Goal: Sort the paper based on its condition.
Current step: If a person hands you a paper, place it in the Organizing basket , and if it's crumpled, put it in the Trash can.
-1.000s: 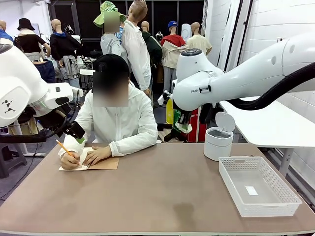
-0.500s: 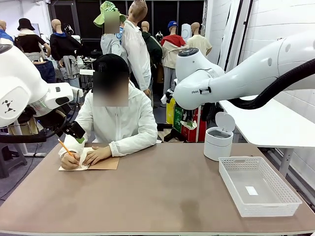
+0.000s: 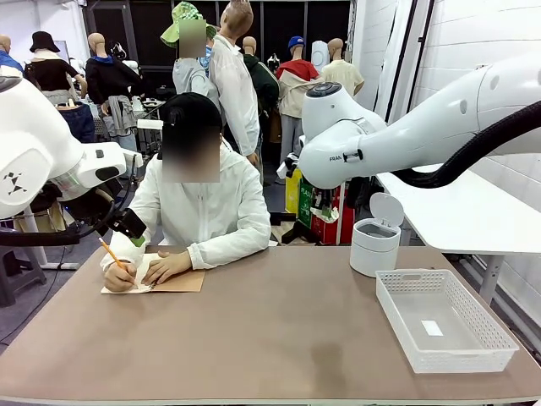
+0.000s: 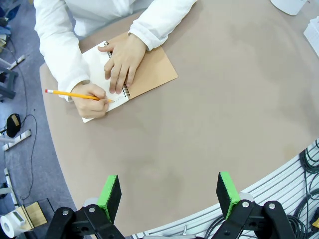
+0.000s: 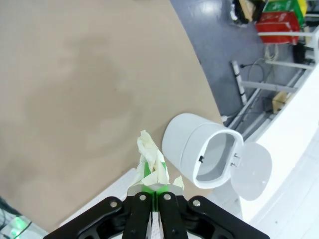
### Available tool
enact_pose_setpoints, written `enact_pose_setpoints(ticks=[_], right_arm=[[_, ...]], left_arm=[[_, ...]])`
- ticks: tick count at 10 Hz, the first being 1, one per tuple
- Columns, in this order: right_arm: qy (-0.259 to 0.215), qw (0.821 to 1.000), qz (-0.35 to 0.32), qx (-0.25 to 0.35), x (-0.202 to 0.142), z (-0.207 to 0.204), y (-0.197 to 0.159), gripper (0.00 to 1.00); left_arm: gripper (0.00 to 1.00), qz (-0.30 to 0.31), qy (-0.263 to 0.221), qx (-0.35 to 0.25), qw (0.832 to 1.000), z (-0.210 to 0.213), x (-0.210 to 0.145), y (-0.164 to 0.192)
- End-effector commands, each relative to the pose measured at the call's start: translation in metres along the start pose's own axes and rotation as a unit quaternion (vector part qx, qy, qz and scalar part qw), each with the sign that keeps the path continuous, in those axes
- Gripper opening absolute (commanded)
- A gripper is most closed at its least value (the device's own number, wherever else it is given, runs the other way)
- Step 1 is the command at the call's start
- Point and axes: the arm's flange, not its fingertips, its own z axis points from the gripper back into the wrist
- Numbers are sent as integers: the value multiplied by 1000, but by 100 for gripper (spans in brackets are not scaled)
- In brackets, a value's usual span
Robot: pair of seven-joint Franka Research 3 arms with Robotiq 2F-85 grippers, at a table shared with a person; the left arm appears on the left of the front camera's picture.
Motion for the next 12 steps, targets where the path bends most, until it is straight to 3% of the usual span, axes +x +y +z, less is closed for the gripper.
enact_pose_setpoints(ticks=[1, 7, 12], right_arm=[[1, 1000, -10, -19, -11, -17, -19, 0], [36, 996, -54, -68, -53, -62, -70, 0], [55, 992, -61, -92, -64, -97, -99, 0]], left_arm=[[100, 0, 0, -1, 1000, 0, 0, 0], [100, 0, 0, -1, 1000, 0, 0, 0], [100, 0, 0, -1, 1000, 0, 0, 0]])
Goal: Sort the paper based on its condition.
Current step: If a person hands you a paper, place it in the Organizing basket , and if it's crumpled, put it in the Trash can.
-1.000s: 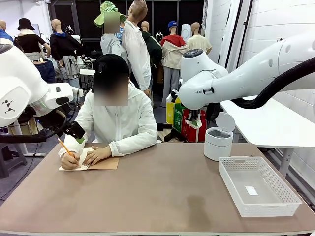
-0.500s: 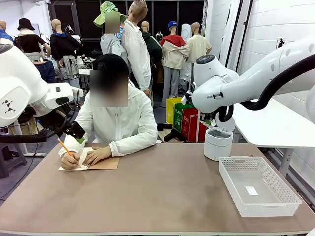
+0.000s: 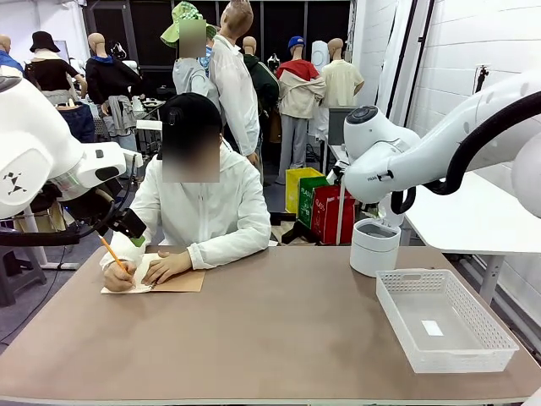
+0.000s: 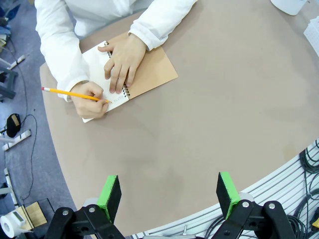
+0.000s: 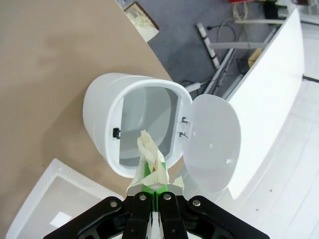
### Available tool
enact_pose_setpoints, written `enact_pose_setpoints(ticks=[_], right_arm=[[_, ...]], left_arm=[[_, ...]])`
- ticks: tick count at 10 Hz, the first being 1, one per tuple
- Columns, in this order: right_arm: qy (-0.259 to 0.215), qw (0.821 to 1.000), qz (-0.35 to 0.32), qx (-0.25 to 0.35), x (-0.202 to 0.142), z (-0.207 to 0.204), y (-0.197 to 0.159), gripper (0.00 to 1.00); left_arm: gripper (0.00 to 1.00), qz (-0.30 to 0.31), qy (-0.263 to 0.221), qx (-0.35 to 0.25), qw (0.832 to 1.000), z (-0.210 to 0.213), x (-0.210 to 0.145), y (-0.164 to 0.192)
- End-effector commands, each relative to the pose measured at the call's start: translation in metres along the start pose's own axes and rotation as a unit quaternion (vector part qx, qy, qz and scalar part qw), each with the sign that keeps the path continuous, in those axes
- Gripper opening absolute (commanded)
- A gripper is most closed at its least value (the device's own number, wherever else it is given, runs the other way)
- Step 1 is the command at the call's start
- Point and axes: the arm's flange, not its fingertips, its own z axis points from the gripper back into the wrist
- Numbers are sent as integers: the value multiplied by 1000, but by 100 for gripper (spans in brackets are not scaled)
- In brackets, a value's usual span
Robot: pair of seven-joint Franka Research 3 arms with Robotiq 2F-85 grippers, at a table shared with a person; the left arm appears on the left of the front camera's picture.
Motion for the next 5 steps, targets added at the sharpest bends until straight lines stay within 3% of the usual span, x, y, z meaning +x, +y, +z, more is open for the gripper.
enact_pose_setpoints(ticks=[1, 5], right_arm=[[-2, 1000, -4, -16, 9, -15, -1, 0], [6, 1000, 1, -10, 11, -40, -5, 0]], left_arm=[[100, 0, 0, -1, 1000, 0, 0, 0], [100, 0, 0, -1, 1000, 0, 0, 0]])
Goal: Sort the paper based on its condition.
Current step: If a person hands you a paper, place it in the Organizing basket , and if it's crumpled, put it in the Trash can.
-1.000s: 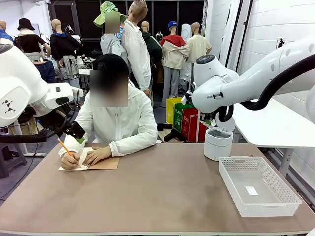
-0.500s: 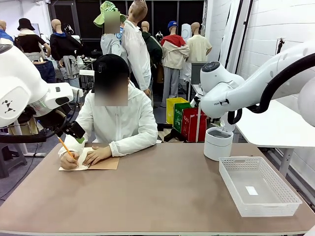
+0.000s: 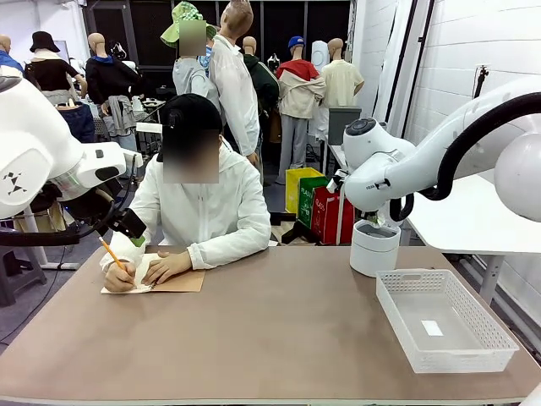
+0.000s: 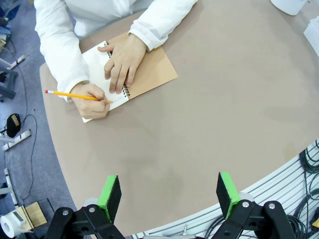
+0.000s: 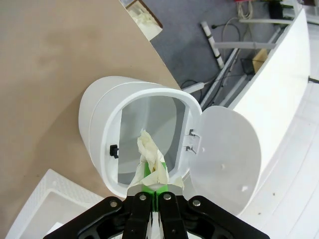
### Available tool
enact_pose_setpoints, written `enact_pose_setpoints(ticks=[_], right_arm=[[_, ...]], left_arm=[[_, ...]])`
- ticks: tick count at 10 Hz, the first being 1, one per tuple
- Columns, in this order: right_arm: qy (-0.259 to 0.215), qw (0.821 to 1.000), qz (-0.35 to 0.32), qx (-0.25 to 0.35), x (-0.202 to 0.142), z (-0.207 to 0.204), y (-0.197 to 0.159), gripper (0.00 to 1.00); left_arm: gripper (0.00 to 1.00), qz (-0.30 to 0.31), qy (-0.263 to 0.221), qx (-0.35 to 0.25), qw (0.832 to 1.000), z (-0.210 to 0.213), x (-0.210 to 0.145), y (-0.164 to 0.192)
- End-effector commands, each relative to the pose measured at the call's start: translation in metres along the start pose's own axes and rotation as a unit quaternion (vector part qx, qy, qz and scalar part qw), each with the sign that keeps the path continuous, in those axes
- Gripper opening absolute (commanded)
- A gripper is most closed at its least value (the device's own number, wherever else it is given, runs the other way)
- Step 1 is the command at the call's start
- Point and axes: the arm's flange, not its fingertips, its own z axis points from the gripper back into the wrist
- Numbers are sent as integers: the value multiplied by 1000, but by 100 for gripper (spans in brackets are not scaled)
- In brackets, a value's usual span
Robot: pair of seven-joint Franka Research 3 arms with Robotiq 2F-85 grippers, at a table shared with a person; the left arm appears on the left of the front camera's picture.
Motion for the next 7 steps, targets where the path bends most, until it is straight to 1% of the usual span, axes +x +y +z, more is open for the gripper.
enact_pose_setpoints(ticks=[1, 5, 6, 7], right_arm=[[7, 1000, -3, -17, 5, -12, -7, 0], [24, 1000, -14, 0, 2, -29, -10, 0], [27, 1000, -16, 4, 2, -30, -10, 3], [26, 999, -18, 6, 3, -30, -10, 23]], left_arm=[[100, 0, 0, -1, 1000, 0, 0, 0], [100, 0, 0, -1, 1000, 0, 0, 0], [100, 0, 0, -1, 1000, 0, 0, 0], [100, 0, 0, -1, 1000, 0, 0, 0]])
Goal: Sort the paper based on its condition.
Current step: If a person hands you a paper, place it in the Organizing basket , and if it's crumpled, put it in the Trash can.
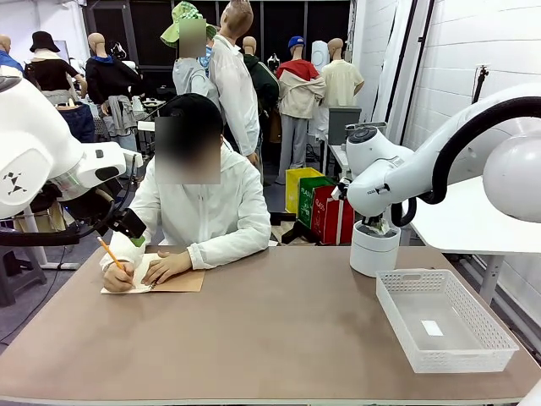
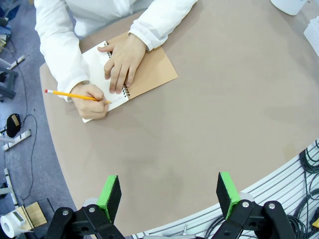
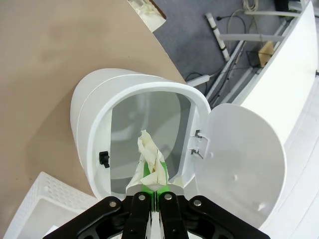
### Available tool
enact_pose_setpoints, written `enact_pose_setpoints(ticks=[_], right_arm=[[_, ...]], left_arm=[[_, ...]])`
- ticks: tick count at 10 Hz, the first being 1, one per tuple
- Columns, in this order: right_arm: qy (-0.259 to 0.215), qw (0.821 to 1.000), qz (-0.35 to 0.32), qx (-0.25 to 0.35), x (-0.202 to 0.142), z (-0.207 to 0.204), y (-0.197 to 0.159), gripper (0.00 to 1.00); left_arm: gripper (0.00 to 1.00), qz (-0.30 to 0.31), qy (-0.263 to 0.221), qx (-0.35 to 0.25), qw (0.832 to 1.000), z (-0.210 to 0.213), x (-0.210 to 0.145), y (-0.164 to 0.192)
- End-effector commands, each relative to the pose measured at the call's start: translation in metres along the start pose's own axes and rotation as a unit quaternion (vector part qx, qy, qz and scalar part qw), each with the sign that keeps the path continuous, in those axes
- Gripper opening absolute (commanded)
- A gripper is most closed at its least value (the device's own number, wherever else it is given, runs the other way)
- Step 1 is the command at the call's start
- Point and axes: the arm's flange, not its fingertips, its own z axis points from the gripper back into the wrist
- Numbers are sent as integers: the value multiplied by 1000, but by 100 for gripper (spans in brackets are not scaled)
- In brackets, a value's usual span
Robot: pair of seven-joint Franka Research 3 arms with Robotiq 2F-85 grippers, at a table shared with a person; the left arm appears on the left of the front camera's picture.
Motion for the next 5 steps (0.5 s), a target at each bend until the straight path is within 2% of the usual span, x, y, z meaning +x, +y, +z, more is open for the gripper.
enact_pose_setpoints(ticks=[1, 4, 5], right_arm=[[10, 1000, -12, -7, 6, -2, -6, 43], [12, 1000, -16, -6, 6, -2, -4, 100], [12, 1000, -16, -8, 5, 1, -5, 100]], left_arm=[[100, 0, 0, -1, 1000, 0, 0, 0], [100, 0, 0, -1, 1000, 0, 0, 0], [100, 0, 0, -1, 1000, 0, 0, 0]])
